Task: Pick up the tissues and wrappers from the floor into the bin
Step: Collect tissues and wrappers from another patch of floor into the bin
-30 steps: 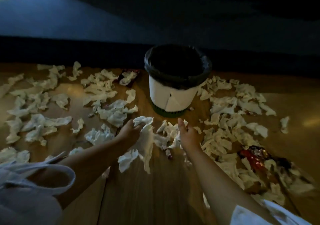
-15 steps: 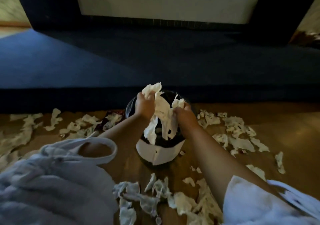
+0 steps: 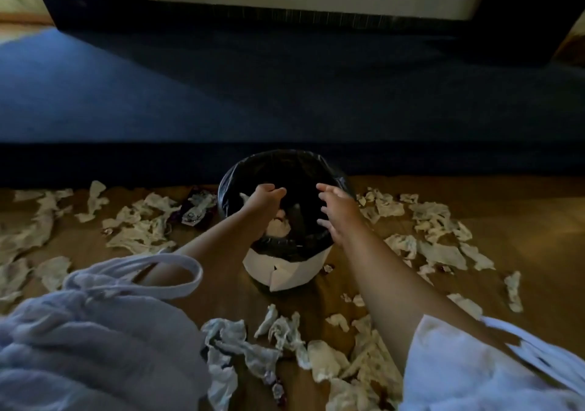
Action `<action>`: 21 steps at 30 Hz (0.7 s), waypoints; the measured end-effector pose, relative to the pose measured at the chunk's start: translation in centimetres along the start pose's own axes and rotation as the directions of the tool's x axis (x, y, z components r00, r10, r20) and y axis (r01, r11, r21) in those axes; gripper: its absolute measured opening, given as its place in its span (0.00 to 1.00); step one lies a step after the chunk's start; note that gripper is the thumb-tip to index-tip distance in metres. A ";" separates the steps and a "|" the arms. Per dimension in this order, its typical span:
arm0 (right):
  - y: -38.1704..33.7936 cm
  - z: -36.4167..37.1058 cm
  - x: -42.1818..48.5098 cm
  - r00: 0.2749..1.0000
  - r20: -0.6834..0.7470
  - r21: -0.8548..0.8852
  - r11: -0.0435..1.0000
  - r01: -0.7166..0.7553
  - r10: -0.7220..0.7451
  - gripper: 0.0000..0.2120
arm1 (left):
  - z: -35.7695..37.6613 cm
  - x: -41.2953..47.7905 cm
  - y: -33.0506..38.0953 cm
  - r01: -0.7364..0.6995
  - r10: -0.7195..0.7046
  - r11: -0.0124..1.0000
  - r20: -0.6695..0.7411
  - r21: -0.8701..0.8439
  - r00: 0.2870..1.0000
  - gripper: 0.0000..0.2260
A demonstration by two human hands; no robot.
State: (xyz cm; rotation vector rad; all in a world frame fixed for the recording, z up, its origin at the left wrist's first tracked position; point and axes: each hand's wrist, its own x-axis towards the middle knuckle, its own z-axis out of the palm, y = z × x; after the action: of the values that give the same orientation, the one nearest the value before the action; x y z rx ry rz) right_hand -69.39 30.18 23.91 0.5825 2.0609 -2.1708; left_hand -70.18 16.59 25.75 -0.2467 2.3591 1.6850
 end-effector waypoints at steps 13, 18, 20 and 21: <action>10.4 -10.5 -21.1 0.981 -0.175 0.095 0.991 0.098 -0.080 0.13 | 8.3 -18.9 -6.9 -0.077 0.046 0.994 0.332 0.080 0.942 0.10; 18.4 -16.0 -27.7 0.957 -0.284 0.094 0.995 -0.039 0.064 0.13 | 13.3 -25.1 -12.9 -0.194 0.099 0.968 0.465 0.160 0.880 0.15; 21.6 -18.2 -29.3 0.937 -0.334 0.055 0.994 -0.091 0.104 0.11 | 15.2 -26.6 -15.2 -0.242 0.124 0.956 0.519 0.168 0.846 0.14; 23.2 -19.3 -30.0 0.926 -0.357 0.049 0.992 -0.114 0.124 0.11 | 16.2 -27.2 -16.5 -0.254 0.121 0.951 0.539 0.178 0.833 0.14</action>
State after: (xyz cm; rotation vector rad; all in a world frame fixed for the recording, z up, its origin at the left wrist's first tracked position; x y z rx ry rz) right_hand -30.11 41.27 11.71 1.1544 2.0906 -2.1553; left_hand -38.20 26.67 13.42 0.4545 2.1746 1.2914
